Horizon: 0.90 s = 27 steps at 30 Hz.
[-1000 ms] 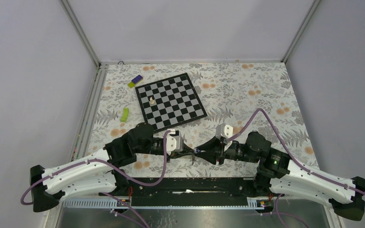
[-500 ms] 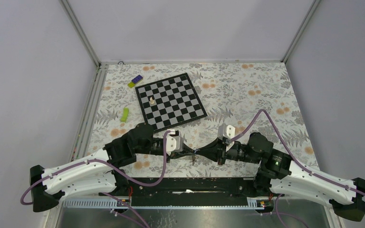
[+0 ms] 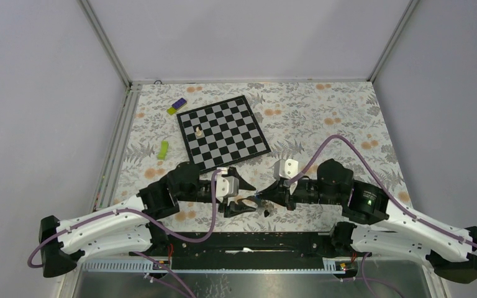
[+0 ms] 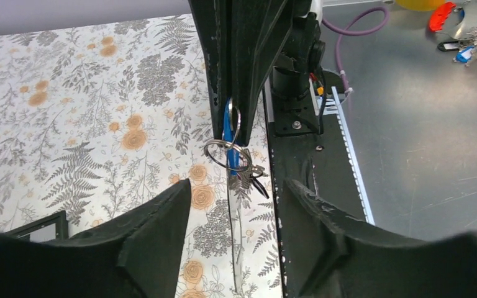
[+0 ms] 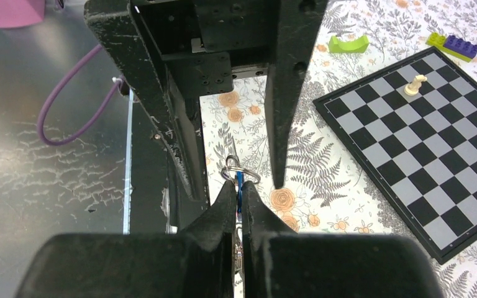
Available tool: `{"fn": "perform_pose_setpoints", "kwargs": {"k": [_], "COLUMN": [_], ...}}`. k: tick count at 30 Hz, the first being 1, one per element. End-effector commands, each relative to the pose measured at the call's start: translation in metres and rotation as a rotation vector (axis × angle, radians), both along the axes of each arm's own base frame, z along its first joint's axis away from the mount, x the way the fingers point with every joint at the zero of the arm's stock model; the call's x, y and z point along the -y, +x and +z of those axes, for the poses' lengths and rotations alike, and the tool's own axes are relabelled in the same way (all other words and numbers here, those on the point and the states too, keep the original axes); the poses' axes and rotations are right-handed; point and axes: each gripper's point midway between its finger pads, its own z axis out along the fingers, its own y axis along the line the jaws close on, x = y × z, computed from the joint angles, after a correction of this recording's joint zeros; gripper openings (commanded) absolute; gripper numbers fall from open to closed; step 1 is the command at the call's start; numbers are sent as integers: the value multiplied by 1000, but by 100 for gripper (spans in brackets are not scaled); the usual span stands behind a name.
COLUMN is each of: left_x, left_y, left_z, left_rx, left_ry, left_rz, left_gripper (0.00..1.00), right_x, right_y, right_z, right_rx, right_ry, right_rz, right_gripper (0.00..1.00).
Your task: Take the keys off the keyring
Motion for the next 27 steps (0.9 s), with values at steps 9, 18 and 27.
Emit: {"fn": "perform_pose_setpoints", "kwargs": {"k": [9, 18, 27], "left_x": [15, 25, 28], "left_y": [-4, -2, -1], "left_z": [20, 16, 17], "left_rx": [-5, -6, 8], "left_ry": [-135, -170, -232], "left_rz": [-39, -59, -61], "left_gripper": [75, 73, 68], "right_x": [6, 13, 20], "right_y": [-7, -12, -8], "right_z": [9, 7, 11], "right_rx": [8, -54, -87], "right_ry": [-223, -373, -455], "right_rz": [93, 131, 91], "right_gripper": [0, 0, 0]}}
